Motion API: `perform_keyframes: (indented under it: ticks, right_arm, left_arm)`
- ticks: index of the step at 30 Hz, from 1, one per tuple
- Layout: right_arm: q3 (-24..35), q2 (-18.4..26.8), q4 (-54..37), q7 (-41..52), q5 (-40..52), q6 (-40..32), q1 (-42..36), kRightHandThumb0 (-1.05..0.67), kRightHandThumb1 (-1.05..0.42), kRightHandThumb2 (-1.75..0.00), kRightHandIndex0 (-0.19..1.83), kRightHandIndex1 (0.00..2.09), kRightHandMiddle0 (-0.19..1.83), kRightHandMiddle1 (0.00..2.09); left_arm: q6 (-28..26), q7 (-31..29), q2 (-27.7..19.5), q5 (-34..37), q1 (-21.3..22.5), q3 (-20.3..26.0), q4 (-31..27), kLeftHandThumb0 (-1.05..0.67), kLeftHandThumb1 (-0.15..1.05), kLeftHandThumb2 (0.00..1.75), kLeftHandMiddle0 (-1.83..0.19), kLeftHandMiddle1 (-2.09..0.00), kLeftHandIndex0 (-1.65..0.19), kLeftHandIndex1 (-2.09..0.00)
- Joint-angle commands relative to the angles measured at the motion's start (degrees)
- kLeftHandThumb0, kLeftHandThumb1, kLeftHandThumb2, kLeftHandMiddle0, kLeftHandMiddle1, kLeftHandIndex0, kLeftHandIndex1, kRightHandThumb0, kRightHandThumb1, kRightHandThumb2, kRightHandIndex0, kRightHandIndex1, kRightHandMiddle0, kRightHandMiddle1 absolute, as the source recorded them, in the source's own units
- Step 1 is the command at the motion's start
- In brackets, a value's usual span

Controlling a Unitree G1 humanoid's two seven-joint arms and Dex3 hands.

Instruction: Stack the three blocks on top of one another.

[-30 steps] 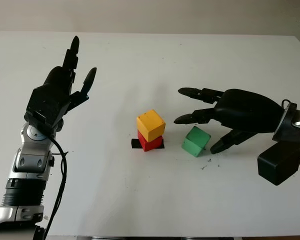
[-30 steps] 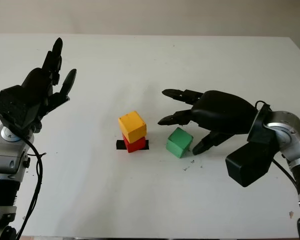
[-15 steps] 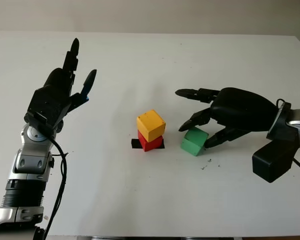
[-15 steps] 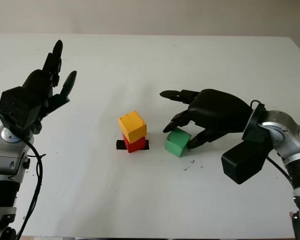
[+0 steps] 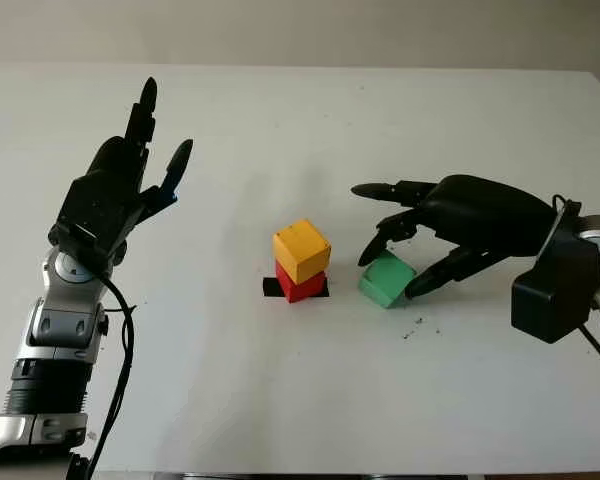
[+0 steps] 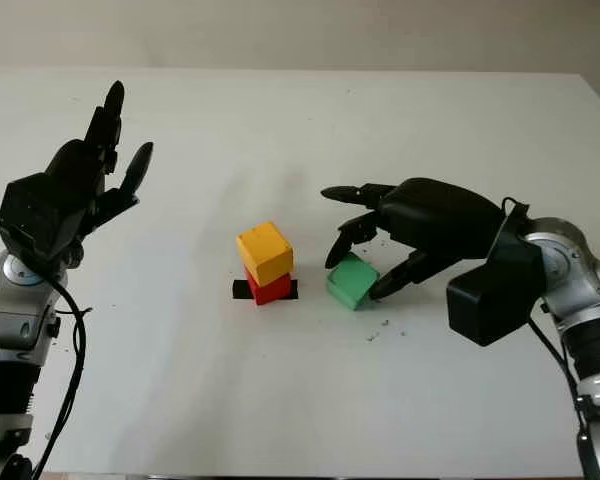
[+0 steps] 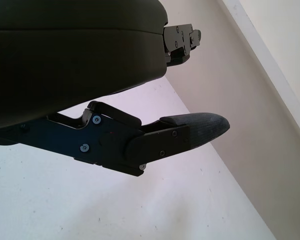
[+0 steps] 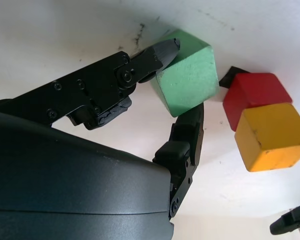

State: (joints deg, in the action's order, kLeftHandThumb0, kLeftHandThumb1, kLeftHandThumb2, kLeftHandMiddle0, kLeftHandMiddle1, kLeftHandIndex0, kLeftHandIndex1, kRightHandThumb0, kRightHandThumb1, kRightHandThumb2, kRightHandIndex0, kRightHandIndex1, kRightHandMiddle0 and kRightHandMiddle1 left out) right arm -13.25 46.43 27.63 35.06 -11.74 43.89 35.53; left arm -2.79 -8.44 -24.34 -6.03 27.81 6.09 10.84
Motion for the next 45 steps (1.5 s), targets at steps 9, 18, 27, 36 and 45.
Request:
perform_keyframes:
  ticks: [9,18,27,36,45]
  right_arm:
    - [3.58,-2.43,-1.80,6.06,7.24,-8.39,0.46,-0.37,-0.88,-0.05,0.17,0.06,0.52,1.07]
    - [6.08,-3.71,0.27,9.73,10.23,-16.62,5.08,-0.37,-0.90,-0.06,0.17,0.06,0.47,1.12]
    - [9.52,-6.77,8.45,16.35,16.18,-27.21,17.29,-0.37,-0.91,-0.05,0.19,0.06,0.44,1.22]
    - [8.70,-12.48,18.14,22.51,15.85,-35.25,30.70,-0.41,-0.89,-0.05,0.21,0.06,0.44,1.41]
    - [7.34,-17.66,19.22,26.21,14.69,-39.33,33.71,-0.45,-0.90,-0.06,0.25,0.08,0.43,1.48]
  left_arm:
    - [-0.05,0.31,-0.10,-0.43,0.14,-0.05,-0.68,-0.64,1.05,0.64,0.17,-0.06,0.15,-0.06]
    - [-0.53,0.42,-0.15,-0.20,-0.04,-0.01,-1.13,-0.65,1.05,0.64,0.17,-0.05,0.16,-0.05]
    - [-0.19,-0.03,-0.39,0.27,0.01,0.23,-0.92,-0.65,1.05,0.63,0.18,-0.05,0.16,-0.05]
    - [-0.78,-0.59,0.42,2.04,0.26,0.63,-0.96,-0.62,1.05,0.64,0.19,-0.04,0.17,-0.05]
    - [-1.10,-0.49,0.24,2.88,0.08,0.73,-1.20,-0.59,1.05,0.66,0.19,-0.02,0.19,-0.03]
